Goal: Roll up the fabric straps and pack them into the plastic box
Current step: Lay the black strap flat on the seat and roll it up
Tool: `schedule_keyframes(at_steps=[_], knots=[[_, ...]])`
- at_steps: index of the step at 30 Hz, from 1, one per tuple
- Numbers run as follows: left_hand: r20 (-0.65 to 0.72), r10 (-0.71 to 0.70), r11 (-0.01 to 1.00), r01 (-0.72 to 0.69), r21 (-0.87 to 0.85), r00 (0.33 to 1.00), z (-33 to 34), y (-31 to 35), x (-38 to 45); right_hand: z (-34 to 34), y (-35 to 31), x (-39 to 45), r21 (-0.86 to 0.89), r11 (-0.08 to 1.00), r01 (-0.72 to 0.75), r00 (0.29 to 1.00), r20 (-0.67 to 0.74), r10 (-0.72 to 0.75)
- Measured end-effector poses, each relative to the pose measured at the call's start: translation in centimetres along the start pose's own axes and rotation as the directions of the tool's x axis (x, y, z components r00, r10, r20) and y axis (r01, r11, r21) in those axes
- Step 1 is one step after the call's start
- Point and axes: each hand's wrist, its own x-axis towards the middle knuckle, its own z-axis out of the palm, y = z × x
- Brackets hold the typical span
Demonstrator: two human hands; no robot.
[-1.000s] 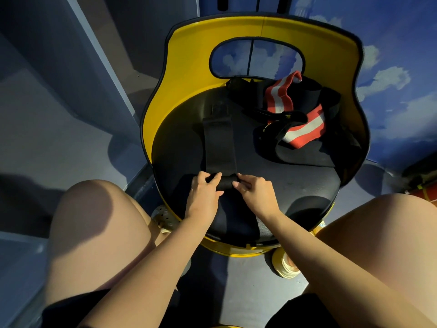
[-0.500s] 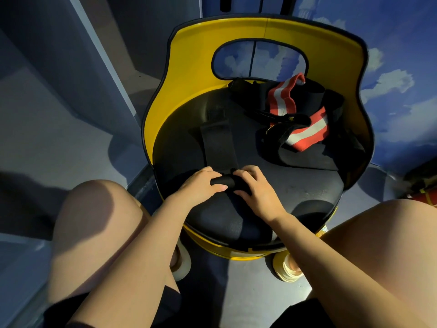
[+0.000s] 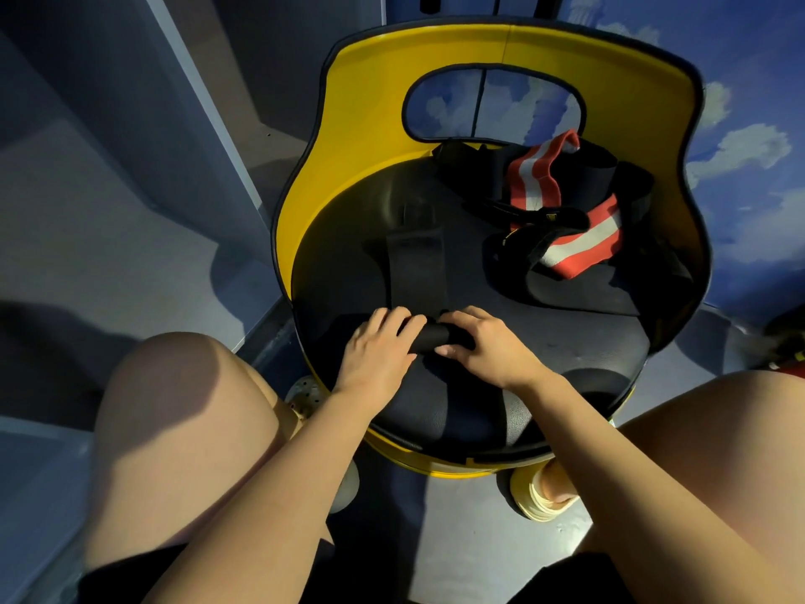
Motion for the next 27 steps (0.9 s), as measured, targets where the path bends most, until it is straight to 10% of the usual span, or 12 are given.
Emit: schedule_keyframes(at_steps=[8,18,27], knots=[[0.131,-0.057,0.964,0.088,-0.249,0.990,-0.4,-0.7,0.5,-0.8,-0.2,0.3,-0.052,0.998,-0.046,0.994,0.097,0.051],[0.306,-0.093,0.896,0.213,-0.388,0.947,-1.5,-1.2,2.6,1.0,0.3,-0.5,-0.549,0.745,0.379,0.881,-0.034,-0.472],[0.101,-0.019,0.958,0.047,-0.283,0.995,-1.0,-0.8,0.9,0.1,0.1,0.0,-0.366,0.863,0.348,0.924,-0.023,-0.382]])
